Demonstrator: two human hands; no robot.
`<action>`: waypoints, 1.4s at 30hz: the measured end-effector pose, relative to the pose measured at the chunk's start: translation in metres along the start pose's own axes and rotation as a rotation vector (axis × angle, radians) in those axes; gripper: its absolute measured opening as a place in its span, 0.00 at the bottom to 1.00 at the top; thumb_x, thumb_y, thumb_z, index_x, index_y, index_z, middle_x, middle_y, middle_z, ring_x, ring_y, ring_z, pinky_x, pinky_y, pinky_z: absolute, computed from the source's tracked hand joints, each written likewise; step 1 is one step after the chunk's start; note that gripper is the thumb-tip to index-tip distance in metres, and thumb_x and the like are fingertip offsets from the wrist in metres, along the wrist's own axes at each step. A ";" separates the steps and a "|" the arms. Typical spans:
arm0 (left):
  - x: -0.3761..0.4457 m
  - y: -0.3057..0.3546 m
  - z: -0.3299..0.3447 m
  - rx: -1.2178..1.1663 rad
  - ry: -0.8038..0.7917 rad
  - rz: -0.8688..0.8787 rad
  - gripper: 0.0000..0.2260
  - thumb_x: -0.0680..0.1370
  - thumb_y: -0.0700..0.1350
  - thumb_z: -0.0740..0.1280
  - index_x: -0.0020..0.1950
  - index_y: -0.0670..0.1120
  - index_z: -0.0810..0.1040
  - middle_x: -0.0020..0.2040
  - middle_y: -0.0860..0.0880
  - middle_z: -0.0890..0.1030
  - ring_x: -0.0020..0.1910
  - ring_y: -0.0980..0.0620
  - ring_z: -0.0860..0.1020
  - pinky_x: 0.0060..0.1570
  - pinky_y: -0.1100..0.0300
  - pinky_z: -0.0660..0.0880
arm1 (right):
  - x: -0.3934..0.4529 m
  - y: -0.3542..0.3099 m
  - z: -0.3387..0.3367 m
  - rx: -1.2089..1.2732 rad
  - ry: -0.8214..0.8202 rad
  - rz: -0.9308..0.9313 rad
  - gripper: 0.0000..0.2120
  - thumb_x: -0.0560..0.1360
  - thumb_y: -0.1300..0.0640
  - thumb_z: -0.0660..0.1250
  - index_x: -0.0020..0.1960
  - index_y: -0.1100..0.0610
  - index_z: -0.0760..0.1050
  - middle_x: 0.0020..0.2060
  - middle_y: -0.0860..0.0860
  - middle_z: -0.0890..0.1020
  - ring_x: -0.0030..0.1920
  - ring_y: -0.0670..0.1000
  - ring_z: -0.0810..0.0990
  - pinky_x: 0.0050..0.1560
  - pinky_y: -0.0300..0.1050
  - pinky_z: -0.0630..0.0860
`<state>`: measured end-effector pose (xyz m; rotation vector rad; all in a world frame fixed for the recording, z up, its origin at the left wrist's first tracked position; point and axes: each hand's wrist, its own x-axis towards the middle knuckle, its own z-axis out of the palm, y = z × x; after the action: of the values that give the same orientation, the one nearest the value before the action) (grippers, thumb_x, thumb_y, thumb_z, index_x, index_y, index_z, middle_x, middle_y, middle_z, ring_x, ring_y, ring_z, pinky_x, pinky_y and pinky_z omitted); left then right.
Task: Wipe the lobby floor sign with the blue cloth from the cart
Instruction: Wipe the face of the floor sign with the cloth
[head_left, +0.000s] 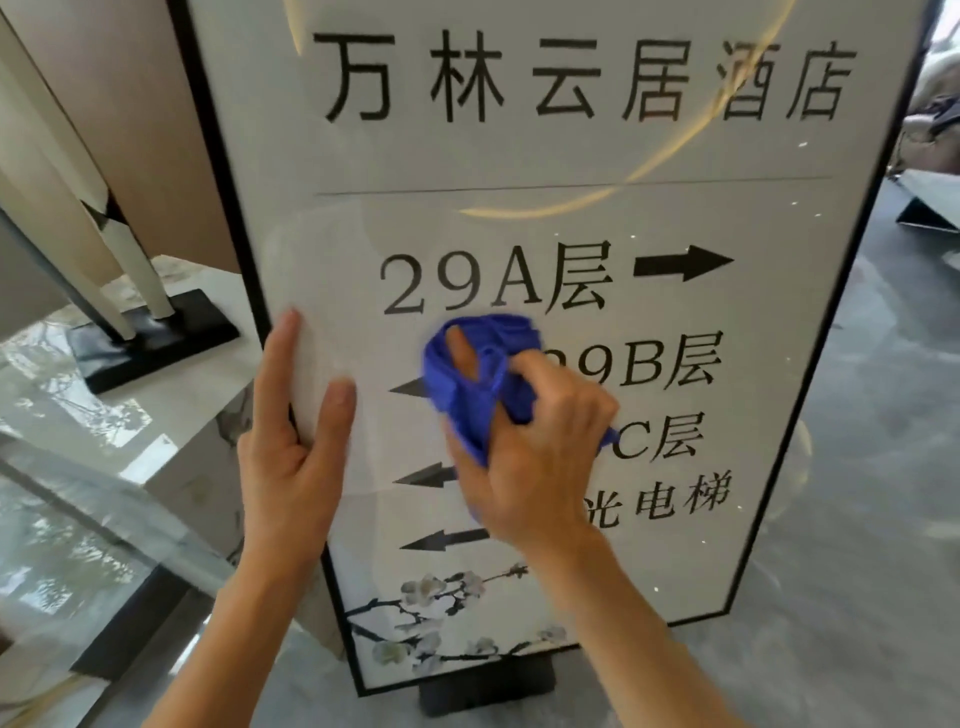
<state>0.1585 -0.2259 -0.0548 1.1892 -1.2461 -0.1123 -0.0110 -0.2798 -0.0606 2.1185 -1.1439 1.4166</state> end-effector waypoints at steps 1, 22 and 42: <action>0.000 0.000 0.000 -0.013 0.003 -0.010 0.23 0.82 0.56 0.61 0.75 0.67 0.58 0.71 0.76 0.64 0.67 0.74 0.67 0.58 0.80 0.66 | 0.004 0.014 -0.008 0.041 0.023 0.030 0.14 0.82 0.39 0.58 0.57 0.46 0.74 0.54 0.52 0.77 0.52 0.57 0.76 0.55 0.55 0.66; -0.002 0.000 0.005 -0.090 0.007 0.067 0.22 0.84 0.46 0.60 0.77 0.53 0.58 0.72 0.73 0.63 0.72 0.69 0.64 0.65 0.75 0.65 | -0.047 0.043 -0.009 0.274 0.383 0.369 0.15 0.79 0.55 0.67 0.59 0.41 0.66 0.58 0.27 0.69 0.51 0.36 0.71 0.52 0.40 0.70; -0.018 -0.005 0.006 0.012 -0.006 0.065 0.22 0.85 0.43 0.59 0.77 0.56 0.57 0.72 0.75 0.63 0.58 0.82 0.67 0.52 0.85 0.64 | -0.050 0.112 -0.048 0.362 0.177 0.302 0.10 0.78 0.50 0.64 0.43 0.39 0.65 0.40 0.29 0.73 0.37 0.37 0.73 0.39 0.30 0.63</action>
<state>0.1494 -0.2204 -0.0710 1.1586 -1.2905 -0.0605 -0.1354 -0.2952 -0.1004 2.0495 -1.2535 2.0404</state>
